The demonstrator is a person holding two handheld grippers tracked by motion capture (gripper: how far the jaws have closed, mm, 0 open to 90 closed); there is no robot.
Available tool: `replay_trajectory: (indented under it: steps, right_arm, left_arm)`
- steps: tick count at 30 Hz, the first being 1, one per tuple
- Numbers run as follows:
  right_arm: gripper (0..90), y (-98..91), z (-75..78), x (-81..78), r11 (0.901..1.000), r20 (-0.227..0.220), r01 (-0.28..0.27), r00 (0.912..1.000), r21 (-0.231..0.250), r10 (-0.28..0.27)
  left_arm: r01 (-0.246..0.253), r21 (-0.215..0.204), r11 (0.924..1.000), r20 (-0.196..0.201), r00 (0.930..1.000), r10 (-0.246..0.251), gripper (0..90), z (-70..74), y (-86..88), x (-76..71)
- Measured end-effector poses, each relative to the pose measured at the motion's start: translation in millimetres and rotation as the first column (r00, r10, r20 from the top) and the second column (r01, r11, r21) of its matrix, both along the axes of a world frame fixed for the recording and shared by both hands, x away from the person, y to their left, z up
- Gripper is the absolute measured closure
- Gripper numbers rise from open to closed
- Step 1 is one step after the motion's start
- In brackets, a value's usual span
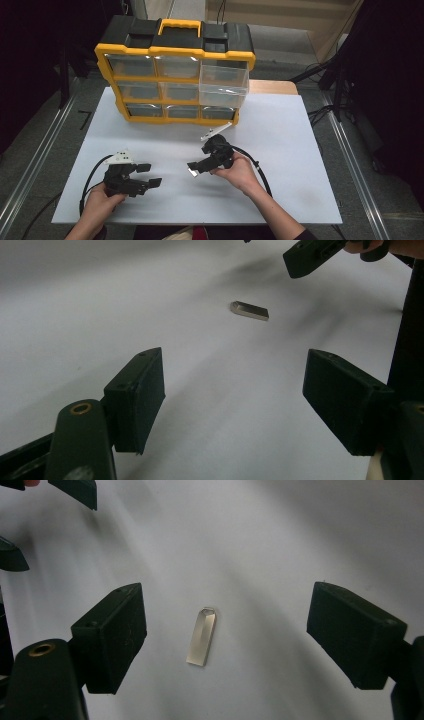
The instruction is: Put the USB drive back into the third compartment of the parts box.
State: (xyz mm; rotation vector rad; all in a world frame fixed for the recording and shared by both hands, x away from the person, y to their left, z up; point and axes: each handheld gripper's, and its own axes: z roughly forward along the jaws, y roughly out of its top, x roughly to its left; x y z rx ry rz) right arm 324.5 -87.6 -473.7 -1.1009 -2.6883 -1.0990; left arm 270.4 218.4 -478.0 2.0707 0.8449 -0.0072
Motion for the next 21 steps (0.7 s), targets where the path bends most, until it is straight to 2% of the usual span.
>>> replay_trajectory:
  steps: [11,13,16,18,21]
  right_arm:
    - [15.3,9.5,-11.6,-3.6,0.9994,-0.006,0.000,1.0000,-0.036,0.000]
    - [20.9,12.8,-15.5,-5.5,0.9988,-0.016,-0.003,0.9999,-0.049,0.003]
    - [22.2,15.4,-18.4,-6.4,0.9980,-0.016,-0.006,0.9999,-0.063,0.005]
    - [31.8,18.6,-21.7,-8.8,0.9963,-0.010,-0.015,0.9999,-0.084,0.014]
    - [32.8,21.3,-23.0,-12.0,0.9959,-0.001,-0.007,1.0000,-0.090,0.007]
  left_arm:
    - [0.002,0.000,1.0000,0.001,1.0000,-0.002,26.0,0.2,0.1,-0.3]
    - [0.003,0.003,1.0000,0.003,1.0000,-0.003,26.0,0.3,0.1,-0.5]
    - [0.002,0.002,1.0000,0.003,1.0000,-0.002,26.0,0.3,0.1,-0.4]
    - [0.002,0.004,1.0000,0.004,1.0000,-0.002,26.0,0.3,0.1,-0.4]
    - [0.002,0.004,1.0000,0.004,1.0000,-0.002,26.0,0.4,0.2,-0.5]
